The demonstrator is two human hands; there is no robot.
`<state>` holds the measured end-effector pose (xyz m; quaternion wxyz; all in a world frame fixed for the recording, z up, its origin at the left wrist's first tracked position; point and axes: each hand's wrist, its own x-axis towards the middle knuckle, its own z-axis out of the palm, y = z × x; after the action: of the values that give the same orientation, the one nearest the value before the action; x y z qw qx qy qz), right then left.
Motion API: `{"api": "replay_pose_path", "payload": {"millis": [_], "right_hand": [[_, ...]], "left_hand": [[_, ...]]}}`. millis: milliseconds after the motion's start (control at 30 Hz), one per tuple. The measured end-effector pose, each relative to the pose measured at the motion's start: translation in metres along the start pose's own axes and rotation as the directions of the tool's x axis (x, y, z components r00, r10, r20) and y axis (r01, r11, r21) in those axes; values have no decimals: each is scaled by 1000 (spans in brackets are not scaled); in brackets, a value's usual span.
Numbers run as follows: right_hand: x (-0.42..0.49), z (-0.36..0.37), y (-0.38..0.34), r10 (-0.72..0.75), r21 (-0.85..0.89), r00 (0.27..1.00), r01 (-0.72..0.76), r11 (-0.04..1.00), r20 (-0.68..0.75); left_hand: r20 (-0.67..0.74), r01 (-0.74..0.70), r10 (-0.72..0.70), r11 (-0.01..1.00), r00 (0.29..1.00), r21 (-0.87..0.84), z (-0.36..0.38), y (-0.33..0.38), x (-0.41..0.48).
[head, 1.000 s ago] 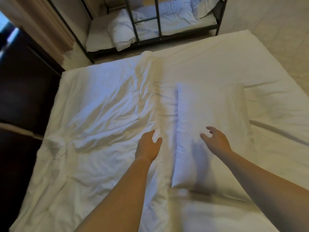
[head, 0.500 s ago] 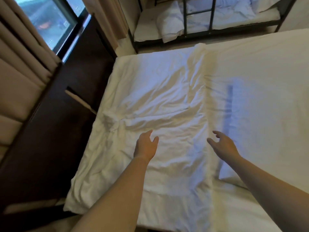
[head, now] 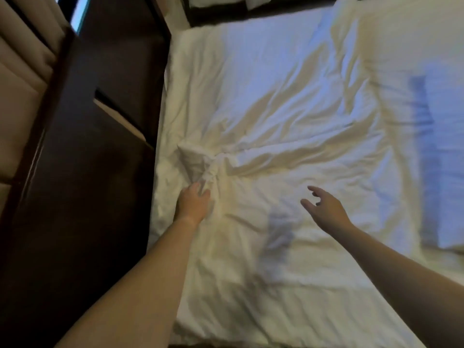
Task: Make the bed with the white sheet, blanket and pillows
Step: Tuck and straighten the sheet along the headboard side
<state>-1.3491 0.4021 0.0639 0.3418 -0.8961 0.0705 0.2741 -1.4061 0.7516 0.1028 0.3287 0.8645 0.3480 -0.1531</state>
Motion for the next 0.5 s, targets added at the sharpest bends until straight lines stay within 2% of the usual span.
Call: {"api": "replay_pose_path", "payload": {"millis": [167,267,400,500], "right_hand": [[-23,89,-33,43,14,998,-43,999,48],[-47,135,-39,65,6,992,-66,998,105],[-73,189,-37,55,-70,982,-43,997,179],[-90,217,-34,21,-103,975,2,995,220]], "left_hand": [[71,136,-133,990,989,-33,-29,-82,28],[132,217,-218,976,967,24,-32,-135,20],[218,303,-316,948,923,93,-27,-192,6],[260,325,-339,941,904,99,-19,-226,-6]]}}
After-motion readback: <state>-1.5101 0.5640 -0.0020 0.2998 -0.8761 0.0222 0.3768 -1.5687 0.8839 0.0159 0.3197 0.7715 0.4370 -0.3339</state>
